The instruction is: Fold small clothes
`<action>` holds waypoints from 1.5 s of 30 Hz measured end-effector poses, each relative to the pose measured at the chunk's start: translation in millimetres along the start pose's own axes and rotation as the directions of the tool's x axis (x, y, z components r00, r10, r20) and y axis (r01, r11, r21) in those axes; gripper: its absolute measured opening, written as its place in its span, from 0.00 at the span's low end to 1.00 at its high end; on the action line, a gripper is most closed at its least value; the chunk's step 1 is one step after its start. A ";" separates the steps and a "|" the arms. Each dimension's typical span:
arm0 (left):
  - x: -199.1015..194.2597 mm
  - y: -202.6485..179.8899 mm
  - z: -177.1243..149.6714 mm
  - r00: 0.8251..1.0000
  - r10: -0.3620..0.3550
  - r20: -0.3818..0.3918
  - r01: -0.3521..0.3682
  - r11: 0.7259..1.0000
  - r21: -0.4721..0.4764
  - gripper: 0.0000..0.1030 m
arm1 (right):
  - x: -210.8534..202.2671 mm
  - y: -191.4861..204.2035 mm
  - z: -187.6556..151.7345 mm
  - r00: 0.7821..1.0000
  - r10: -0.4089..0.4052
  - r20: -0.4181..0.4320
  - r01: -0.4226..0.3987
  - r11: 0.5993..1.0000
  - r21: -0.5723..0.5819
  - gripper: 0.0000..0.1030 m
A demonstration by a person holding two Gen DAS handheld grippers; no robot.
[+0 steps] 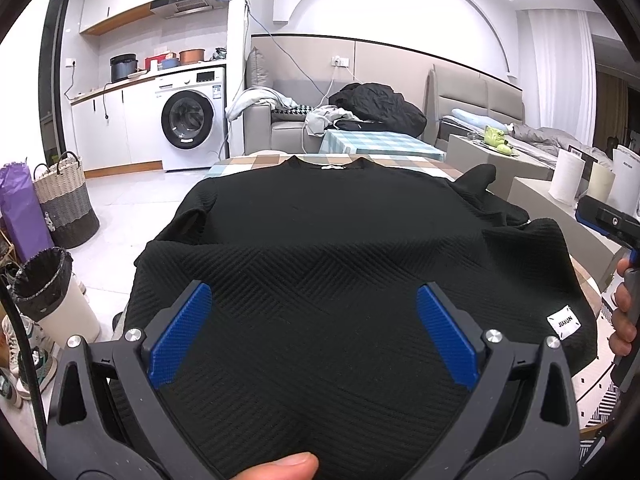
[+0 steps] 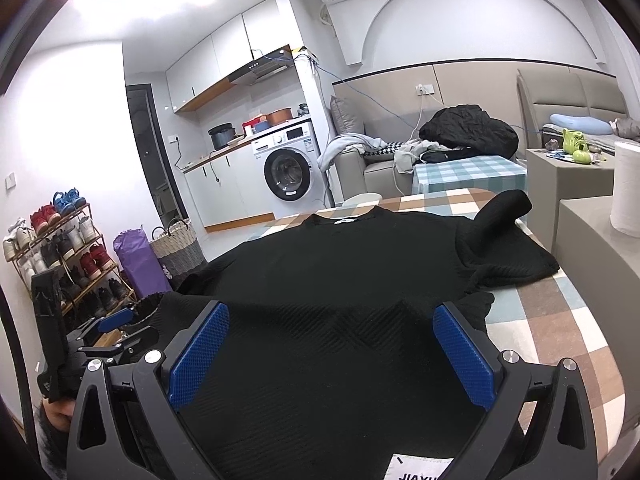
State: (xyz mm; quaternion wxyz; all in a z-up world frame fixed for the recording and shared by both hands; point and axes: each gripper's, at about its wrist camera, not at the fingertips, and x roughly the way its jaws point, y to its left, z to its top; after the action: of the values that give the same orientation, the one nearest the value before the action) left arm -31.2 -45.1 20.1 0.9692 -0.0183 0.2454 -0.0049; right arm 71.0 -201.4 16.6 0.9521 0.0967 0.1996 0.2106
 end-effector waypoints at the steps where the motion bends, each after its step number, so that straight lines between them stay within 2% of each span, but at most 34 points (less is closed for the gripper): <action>1: -0.1 0.5 0.2 1.000 0.001 0.000 -0.001 1.000 -0.003 0.99 | 0.3 0.5 -0.2 1.000 -0.006 0.001 0.006 1.000 -0.006 1.00; 10: 1.4 2.8 -0.7 1.000 0.005 0.004 -0.005 1.000 -0.006 0.99 | 3.2 -1.8 -0.6 1.000 -0.011 -0.009 0.011 1.000 -0.003 1.00; 18: 3.7 8.3 -1.5 1.000 0.020 0.011 -0.020 1.000 -0.002 0.99 | 6.5 1.4 -3.2 0.999 -0.037 -0.010 0.036 0.998 -0.053 1.00; 23: 2.6 16.5 0.9 1.000 0.009 0.023 -0.008 1.000 -0.023 0.99 | 9.7 -4.0 -3.5 0.999 -0.036 -0.018 0.036 0.999 -0.021 1.00; 25: 2.7 18.7 1.0 1.000 -0.001 0.024 0.002 0.999 -0.033 0.99 | 13.0 -8.1 -1.6 0.999 -0.029 -0.030 0.029 1.000 -0.004 1.00; 27: 5.6 25.2 3.5 1.000 -0.011 0.017 0.012 0.998 -0.059 0.99 | 18.8 -9.5 0.6 0.997 -0.027 -0.078 0.026 1.000 -0.008 1.00; 29: 8.8 30.2 7.5 1.000 -0.015 0.015 0.016 0.997 -0.075 0.99 | 22.7 -10.5 3.4 0.993 -0.055 -0.106 0.053 0.998 -0.023 1.00; 36: 32.5 41.3 27.0 1.000 0.028 -0.009 -0.028 0.998 -0.062 0.99 | 31.5 -25.2 22.5 0.984 -0.131 -0.124 0.134 0.991 0.021 1.00; 42: 65.1 47.4 57.0 0.998 -0.002 -0.066 -0.004 0.996 -0.090 0.99 | 43.6 -42.9 42.5 0.978 -0.133 -0.159 0.148 0.986 0.082 1.00; 45: 77.1 53.9 68.7 0.998 0.011 -0.069 -0.018 0.995 -0.095 0.99 | 49.7 -55.3 52.5 0.976 -0.116 -0.185 0.143 0.980 0.141 1.00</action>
State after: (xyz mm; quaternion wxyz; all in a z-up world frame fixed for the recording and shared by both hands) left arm 69.3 9.6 41.7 0.9583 -0.0627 0.2784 0.0131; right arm 154.4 -234.2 32.2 0.9322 0.1373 0.3044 0.1395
